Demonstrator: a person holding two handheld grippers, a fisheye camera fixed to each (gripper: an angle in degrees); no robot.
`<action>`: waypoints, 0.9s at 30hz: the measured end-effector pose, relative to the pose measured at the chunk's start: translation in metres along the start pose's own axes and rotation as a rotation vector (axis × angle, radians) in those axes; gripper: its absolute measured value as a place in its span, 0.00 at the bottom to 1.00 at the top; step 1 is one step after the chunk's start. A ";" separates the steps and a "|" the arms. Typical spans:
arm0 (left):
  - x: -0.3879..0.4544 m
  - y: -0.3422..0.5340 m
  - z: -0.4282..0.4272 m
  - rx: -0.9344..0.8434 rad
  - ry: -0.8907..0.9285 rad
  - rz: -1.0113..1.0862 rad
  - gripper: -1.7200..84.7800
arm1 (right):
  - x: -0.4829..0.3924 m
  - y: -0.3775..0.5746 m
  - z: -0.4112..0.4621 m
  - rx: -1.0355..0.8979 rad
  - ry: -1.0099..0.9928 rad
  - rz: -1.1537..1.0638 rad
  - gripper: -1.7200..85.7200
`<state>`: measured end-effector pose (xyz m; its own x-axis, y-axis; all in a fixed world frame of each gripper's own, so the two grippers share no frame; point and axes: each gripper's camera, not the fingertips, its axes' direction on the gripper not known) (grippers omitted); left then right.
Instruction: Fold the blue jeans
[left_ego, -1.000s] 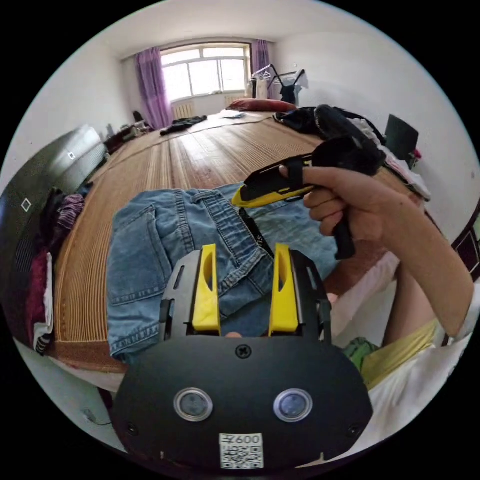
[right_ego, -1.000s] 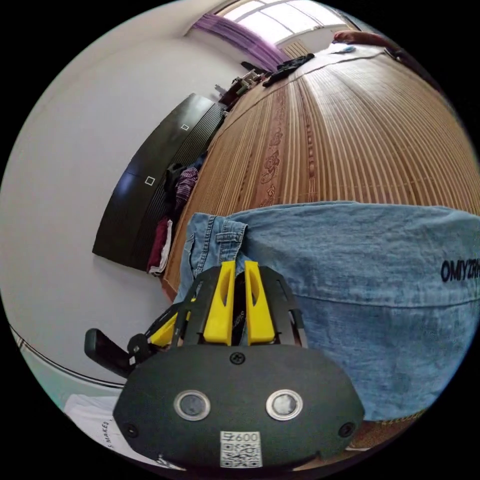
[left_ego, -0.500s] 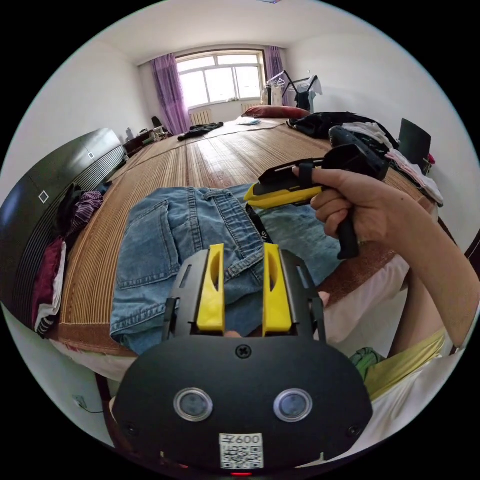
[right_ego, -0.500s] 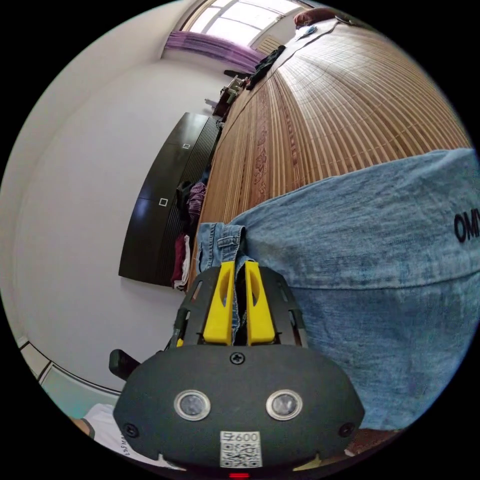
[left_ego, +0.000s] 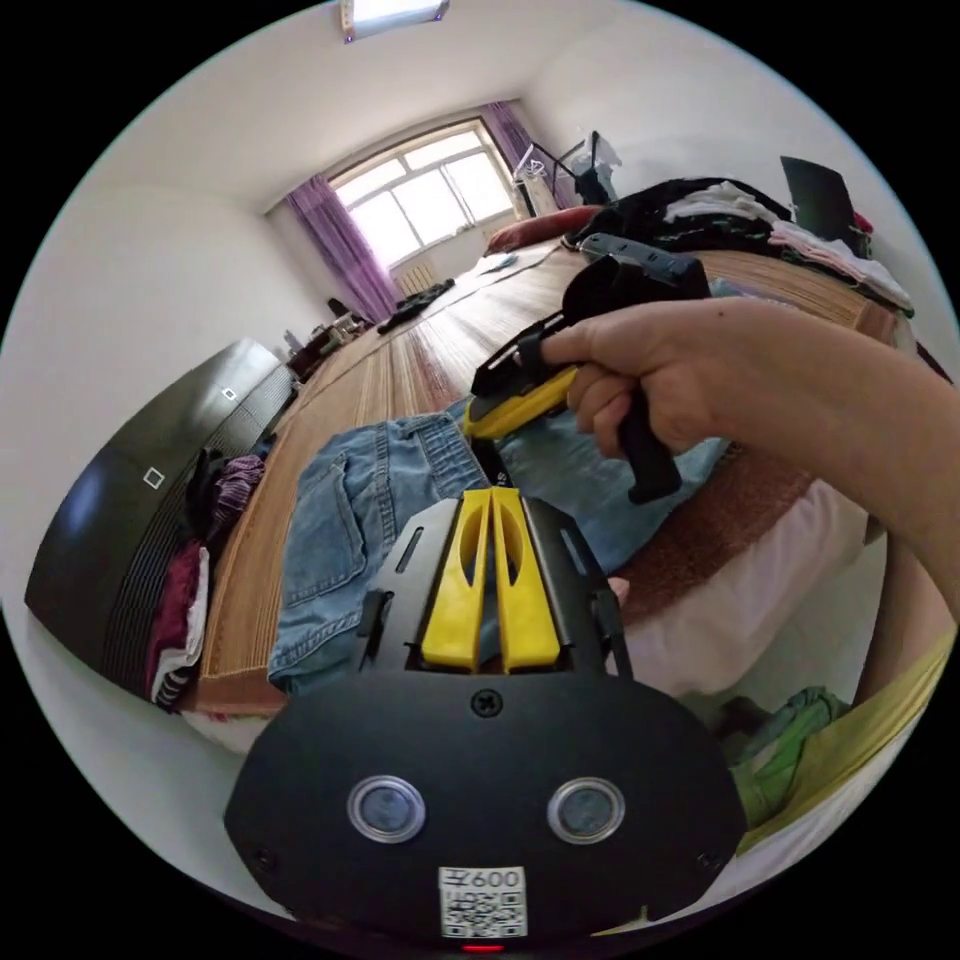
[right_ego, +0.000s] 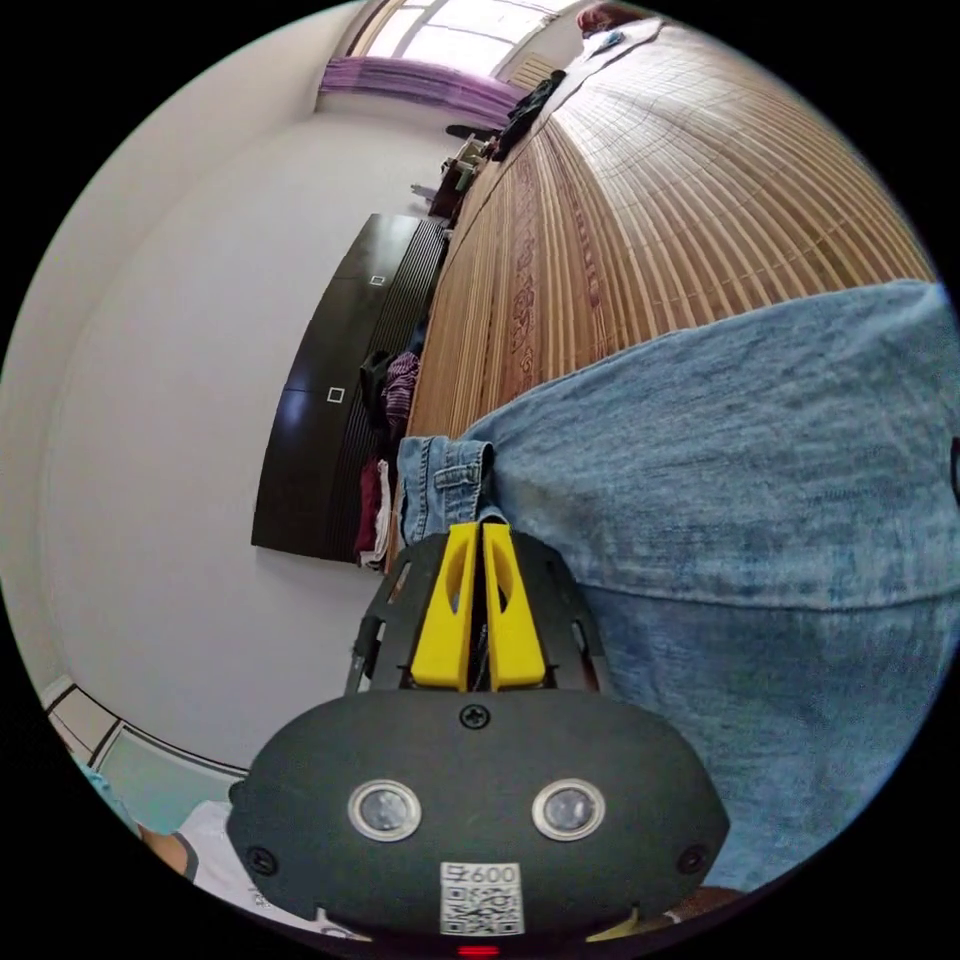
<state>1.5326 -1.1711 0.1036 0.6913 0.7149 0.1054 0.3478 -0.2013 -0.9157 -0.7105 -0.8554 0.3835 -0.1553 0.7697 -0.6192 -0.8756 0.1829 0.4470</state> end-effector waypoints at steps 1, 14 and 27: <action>-0.006 -0.005 0.002 0.002 0.000 -0.016 0.04 | -0.003 -0.002 -0.001 0.000 0.006 -0.017 0.01; -0.139 -0.128 -0.027 0.203 0.213 0.002 0.06 | -0.024 -0.011 -0.003 0.022 0.061 -0.153 0.01; -0.377 -0.447 0.233 -0.456 0.970 0.346 0.20 | -0.015 -0.003 -0.001 -0.003 0.037 -0.151 0.01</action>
<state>0.9685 -1.1948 0.3832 0.9268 -0.2099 0.3116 0.1030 -0.6556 -0.7481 -0.7059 -0.8680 0.3902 -0.0381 0.7106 -0.7026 -0.8918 0.2930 0.3447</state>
